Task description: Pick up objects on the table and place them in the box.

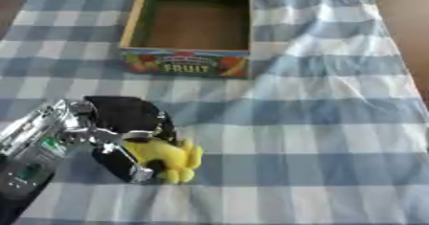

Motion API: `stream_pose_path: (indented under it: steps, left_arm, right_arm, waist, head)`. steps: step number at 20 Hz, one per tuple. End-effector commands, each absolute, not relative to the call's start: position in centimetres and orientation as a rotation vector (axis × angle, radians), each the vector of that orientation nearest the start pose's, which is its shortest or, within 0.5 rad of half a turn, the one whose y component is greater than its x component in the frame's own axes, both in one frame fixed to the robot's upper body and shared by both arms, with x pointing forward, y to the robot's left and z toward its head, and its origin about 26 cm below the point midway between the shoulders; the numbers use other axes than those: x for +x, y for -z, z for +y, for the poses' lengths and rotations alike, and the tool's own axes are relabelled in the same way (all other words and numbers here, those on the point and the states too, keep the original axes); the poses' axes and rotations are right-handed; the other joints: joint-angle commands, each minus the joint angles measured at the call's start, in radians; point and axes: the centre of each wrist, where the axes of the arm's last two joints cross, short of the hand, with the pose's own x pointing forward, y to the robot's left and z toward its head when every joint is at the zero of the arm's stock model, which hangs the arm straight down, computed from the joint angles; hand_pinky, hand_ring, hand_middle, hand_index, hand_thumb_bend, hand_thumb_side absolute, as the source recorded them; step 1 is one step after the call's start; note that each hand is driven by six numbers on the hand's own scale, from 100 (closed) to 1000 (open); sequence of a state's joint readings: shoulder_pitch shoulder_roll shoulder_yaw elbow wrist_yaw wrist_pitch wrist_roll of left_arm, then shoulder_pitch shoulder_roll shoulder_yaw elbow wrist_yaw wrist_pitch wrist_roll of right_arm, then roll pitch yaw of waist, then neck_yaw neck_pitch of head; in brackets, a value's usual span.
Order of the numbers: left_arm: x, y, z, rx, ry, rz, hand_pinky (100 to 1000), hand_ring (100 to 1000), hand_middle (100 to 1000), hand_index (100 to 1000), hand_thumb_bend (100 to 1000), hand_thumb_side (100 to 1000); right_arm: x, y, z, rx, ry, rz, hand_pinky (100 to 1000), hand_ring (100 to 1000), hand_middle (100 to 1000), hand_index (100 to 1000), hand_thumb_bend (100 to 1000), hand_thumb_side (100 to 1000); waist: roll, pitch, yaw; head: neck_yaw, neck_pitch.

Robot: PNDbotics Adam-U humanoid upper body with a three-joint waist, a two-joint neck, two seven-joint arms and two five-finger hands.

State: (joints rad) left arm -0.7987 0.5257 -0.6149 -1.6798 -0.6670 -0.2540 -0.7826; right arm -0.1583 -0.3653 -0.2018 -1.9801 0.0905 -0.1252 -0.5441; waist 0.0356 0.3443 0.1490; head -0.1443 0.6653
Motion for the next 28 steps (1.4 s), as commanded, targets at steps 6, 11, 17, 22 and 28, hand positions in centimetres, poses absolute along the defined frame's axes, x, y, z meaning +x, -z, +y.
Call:
stream_pose_path:
  steps: [6,11,17,22,28]
  left_arm:
    - [33.6,-25.6,15.4,-0.704,-2.716,1.966,488,601,471,391,100,326]
    - [32.6,-27.2,16.2,-0.829,-2.601,2.076,483,597,468,380,100,327]
    - [31.3,-30.8,17.7,-1.043,-2.351,2.223,479,592,461,376,100,330]
    - [31.4,-34.3,19.2,-1.291,-2.088,2.387,472,581,459,359,100,331]
    - [33.1,-37.7,20.2,-1.434,-1.798,2.622,459,570,453,340,100,353]
  right_arm:
    - [27.9,-18.7,-33.1,-0.782,0.296,-2.359,716,543,445,724,100,412]
    - [27.9,-18.7,-33.2,-0.784,0.299,-2.359,717,543,445,724,100,414]
    - [27.8,-18.8,-33.3,-0.795,0.293,-2.365,717,544,445,725,100,416]
    - [27.8,-19.0,-33.3,-0.799,0.282,-2.377,717,544,445,725,100,417]
    - [28.0,-19.2,-33.2,-0.789,0.268,-2.394,718,544,446,725,100,417]
  waist:
    - [0.0,-0.013,0.005]
    - [0.001,-0.01,0.007]
    - [0.002,-0.006,0.005]
    - [0.006,-0.001,-0.002]
    - [0.016,0.006,-0.022]
  head:
    - [0.001,-0.021]
    - [-0.002,-0.025]
    - [-0.008,-0.025]
    - [-0.005,-0.029]
    - [0.012,-0.037]
